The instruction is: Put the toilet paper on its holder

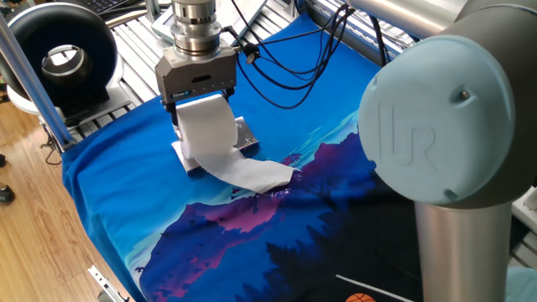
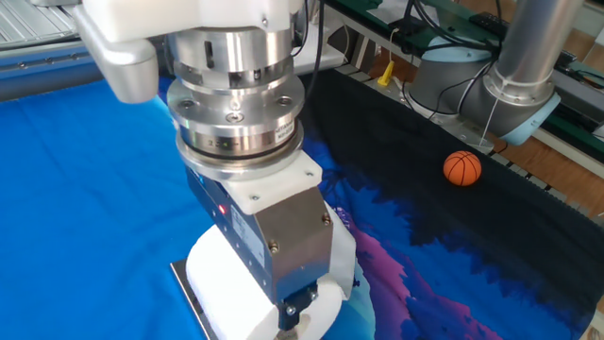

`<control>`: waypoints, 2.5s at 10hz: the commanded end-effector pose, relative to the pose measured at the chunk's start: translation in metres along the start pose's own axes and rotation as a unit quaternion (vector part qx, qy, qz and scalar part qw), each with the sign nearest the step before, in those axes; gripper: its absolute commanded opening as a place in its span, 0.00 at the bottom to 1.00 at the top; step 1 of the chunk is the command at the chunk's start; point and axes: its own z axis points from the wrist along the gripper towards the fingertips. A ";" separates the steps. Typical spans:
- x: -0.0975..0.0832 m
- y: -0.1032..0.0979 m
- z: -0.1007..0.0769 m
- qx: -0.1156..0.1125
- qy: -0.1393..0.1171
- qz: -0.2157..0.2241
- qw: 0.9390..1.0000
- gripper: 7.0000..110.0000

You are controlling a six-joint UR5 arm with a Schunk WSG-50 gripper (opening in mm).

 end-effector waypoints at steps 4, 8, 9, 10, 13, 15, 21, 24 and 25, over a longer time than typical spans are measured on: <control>0.011 0.008 -0.013 0.007 0.033 -0.006 0.999 1.00; 0.014 -0.003 -0.032 0.020 0.054 -0.006 0.998 1.00; 0.017 -0.002 -0.036 0.008 0.067 -0.006 0.998 1.00; 0.018 -0.002 -0.040 -0.003 0.079 -0.008 0.997 1.00; 0.022 -0.047 -0.055 0.036 0.115 0.008 0.993 0.79; 0.005 -0.087 -0.051 0.095 0.098 0.036 0.990 0.79; -0.013 -0.125 -0.063 0.076 -0.069 -0.023 0.994 0.00; -0.034 -0.101 -0.072 0.067 -0.120 -0.026 0.990 0.00; -0.045 -0.089 -0.071 0.059 -0.123 -0.034 0.990 0.00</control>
